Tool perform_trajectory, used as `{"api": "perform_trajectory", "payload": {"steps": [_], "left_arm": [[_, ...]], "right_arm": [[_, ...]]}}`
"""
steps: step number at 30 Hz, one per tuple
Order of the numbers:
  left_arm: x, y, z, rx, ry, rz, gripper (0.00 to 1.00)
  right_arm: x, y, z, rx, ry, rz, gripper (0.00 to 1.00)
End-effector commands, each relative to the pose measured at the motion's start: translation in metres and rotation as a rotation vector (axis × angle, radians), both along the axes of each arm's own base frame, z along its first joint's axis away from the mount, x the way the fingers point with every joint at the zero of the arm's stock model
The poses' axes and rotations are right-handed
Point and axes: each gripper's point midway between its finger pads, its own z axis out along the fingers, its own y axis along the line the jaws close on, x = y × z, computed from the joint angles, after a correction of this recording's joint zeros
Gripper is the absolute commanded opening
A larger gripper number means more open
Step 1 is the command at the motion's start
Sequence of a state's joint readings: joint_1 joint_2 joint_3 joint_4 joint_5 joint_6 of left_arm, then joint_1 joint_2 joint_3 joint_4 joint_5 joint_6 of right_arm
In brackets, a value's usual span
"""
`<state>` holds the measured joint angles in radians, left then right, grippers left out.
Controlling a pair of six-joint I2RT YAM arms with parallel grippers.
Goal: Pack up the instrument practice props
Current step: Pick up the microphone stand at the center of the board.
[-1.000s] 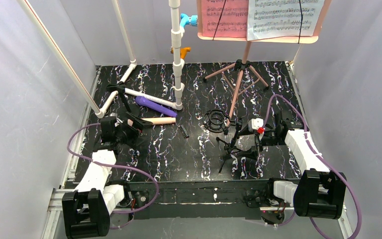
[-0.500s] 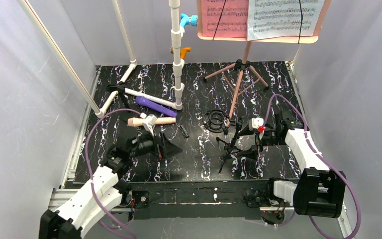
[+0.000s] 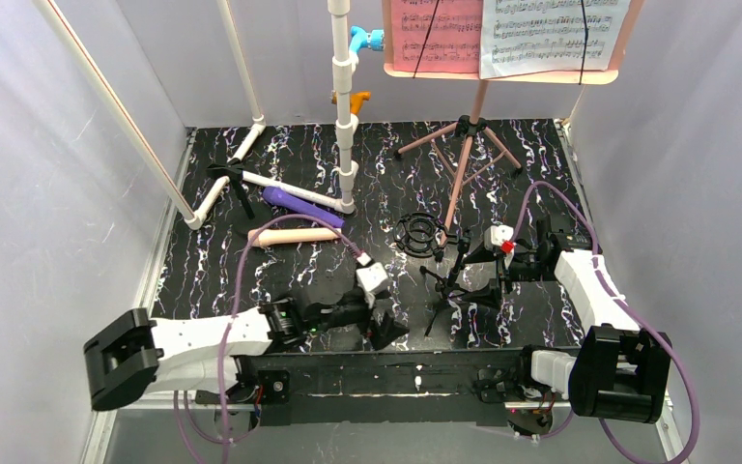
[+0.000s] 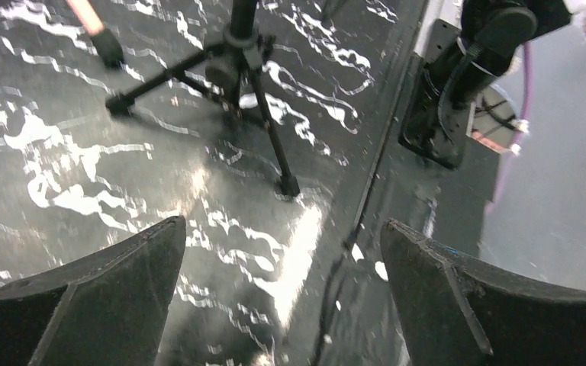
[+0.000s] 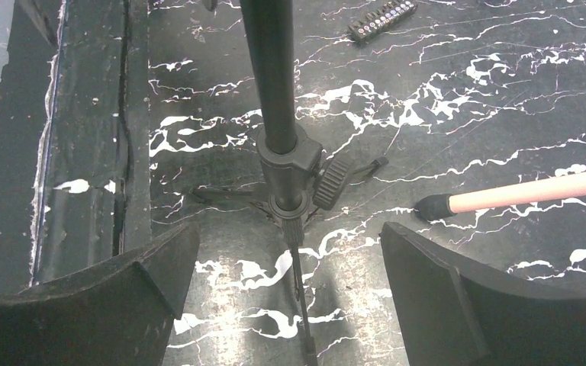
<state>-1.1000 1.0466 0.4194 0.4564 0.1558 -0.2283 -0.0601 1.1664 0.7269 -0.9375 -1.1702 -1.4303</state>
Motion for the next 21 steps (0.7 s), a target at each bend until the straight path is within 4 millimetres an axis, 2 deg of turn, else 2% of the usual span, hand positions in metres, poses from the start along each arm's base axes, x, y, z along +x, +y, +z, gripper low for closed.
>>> {"api": "perform_trajectory", "payload": {"steps": [1, 4, 8, 21], "left_arm": [[0.031, -0.033, 0.034, -0.033, -0.251, 0.084, 0.98], [0.036, -0.047, 0.039, -0.039, -0.274, 0.096, 0.98], [0.038, -0.057, 0.04, -0.054, -0.267, 0.111, 0.98], [0.046, -0.068, 0.046, -0.071, -0.354, 0.234, 0.98]], "right_arm": [[0.007, -0.001, 0.005, 0.006, 0.002, -0.02, 0.99], [0.008, -0.002, 0.005, 0.004, 0.006, -0.026, 0.98], [0.008, -0.002, 0.005, 0.003, 0.007, -0.028, 0.98], [0.009, -0.002, 0.005, 0.002, 0.004, -0.029, 0.98]]}}
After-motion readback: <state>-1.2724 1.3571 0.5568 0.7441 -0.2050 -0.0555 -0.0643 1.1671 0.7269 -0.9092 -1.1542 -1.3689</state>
